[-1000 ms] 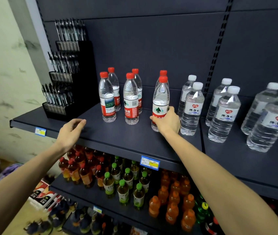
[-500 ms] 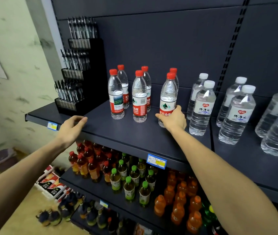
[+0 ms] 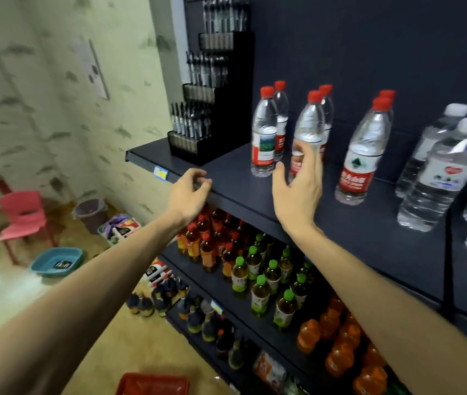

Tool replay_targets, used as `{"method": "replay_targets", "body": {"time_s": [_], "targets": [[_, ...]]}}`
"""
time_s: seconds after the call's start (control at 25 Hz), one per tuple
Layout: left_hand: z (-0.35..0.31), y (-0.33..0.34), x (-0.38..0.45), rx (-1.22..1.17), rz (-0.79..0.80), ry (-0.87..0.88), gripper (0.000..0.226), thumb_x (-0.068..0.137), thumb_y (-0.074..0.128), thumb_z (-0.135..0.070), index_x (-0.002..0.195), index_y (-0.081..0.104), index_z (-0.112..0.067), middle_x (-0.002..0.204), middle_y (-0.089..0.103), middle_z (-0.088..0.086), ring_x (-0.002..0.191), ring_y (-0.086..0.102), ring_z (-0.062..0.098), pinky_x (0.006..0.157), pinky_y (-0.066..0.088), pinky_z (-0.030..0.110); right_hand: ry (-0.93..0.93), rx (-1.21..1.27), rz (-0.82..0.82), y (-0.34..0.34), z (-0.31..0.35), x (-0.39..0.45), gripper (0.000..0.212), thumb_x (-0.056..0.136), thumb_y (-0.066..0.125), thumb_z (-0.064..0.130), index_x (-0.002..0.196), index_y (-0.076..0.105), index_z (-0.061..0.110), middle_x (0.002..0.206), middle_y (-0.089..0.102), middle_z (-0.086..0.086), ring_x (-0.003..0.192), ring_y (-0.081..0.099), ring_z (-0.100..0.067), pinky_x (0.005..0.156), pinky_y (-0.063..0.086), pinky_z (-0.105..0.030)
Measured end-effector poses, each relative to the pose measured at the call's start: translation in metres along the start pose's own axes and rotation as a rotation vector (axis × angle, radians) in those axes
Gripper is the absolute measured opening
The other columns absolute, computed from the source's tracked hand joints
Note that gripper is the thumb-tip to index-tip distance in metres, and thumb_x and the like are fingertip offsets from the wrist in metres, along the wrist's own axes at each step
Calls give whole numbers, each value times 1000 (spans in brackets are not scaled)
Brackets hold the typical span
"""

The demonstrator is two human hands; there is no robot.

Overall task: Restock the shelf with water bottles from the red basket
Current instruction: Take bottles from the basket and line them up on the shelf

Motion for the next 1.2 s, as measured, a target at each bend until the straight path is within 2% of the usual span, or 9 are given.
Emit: {"method": "replay_targets", "body": {"time_s": [0.16, 0.32, 0.48, 0.6, 0.72, 0.84, 0.96, 1.04, 1.2], "targets": [[36, -25, -22, 2, -24, -92, 30, 91, 57, -30, 118, 60, -19, 96, 73, 4, 83, 72, 28, 77, 60, 46, -22, 7, 267, 70, 12, -62, 48, 94, 62, 19, 140, 51, 13, 139, 53, 0, 128, 48, -15, 108, 40, -30], [124, -70, -72, 4, -58, -301, 26, 88, 58, -26, 114, 60, -20, 91, 72, 0, 74, 72, 23, 75, 59, 39, -79, -61, 593, 141, 5, -156, 51, 93, 63, 19, 142, 50, 13, 142, 53, -3, 134, 47, -20, 111, 41, -35], [231, -90, -135, 93, 28, -553, 26, 87, 63, -34, 109, 59, -19, 102, 74, 8, 87, 74, 28, 77, 60, 44, 29, -201, 957, 199, -19, -272, 60, 97, 63, 26, 150, 41, 12, 147, 50, -6, 138, 44, -25, 109, 39, -36], [302, -78, -198, 114, 196, -742, 25, 96, 67, -23, 116, 58, -11, 104, 69, 11, 87, 68, 25, 67, 51, 31, 309, -308, 1259, 229, -59, -375, 70, 99, 62, 32, 157, 28, 15, 158, 38, -6, 144, 39, -29, 111, 41, -43], [363, -67, -256, 95, 322, -895, 34, 98, 68, -24, 125, 56, -7, 111, 68, 16, 93, 64, 26, 62, 46, 29, 539, -353, 1524, 236, -88, -471, 78, 100, 64, 31, 161, 20, 14, 164, 30, -8, 148, 35, -31, 116, 38, -43], [428, -66, -307, 117, 422, -983, 44, 98, 66, -32, 132, 60, -5, 120, 70, 13, 107, 67, 30, 72, 47, 28, 622, -440, 1640, 239, -110, -545, 84, 97, 66, 35, 162, 18, 9, 163, 31, -13, 149, 33, -32, 118, 32, -41], [482, -73, -355, 127, 463, -1062, 34, 99, 63, -34, 124, 65, -10, 111, 69, 5, 97, 65, 24, 73, 45, 27, 731, -491, 1740, 247, -119, -613, 79, 96, 67, 35, 156, 27, 4, 157, 41, -17, 145, 39, -35, 117, 34, -42], [515, -72, -384, 79, 459, -1142, 31, 99, 63, -35, 121, 63, -13, 109, 70, 5, 92, 65, 20, 73, 49, 28, 762, -449, 1750, 255, -124, -648, 64, 93, 68, 32, 146, 41, 7, 146, 53, -17, 135, 51, -35, 112, 41, -41], [595, -66, -451, 53, 329, -1314, 29, 96, 66, -36, 112, 65, -12, 113, 72, 10, 101, 70, 26, 86, 56, 33, 821, -445, 1829, 267, -148, -731, 54, 94, 67, 29, 139, 45, 7, 141, 57, -17, 131, 54, -35, 109, 42, -37]]}}
Point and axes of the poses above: each hand's wrist, its own x-axis towards the middle knuckle, its own y-axis out of the palm, z = x × y, the point moved 9 cm from there along x, towards the middle knuckle
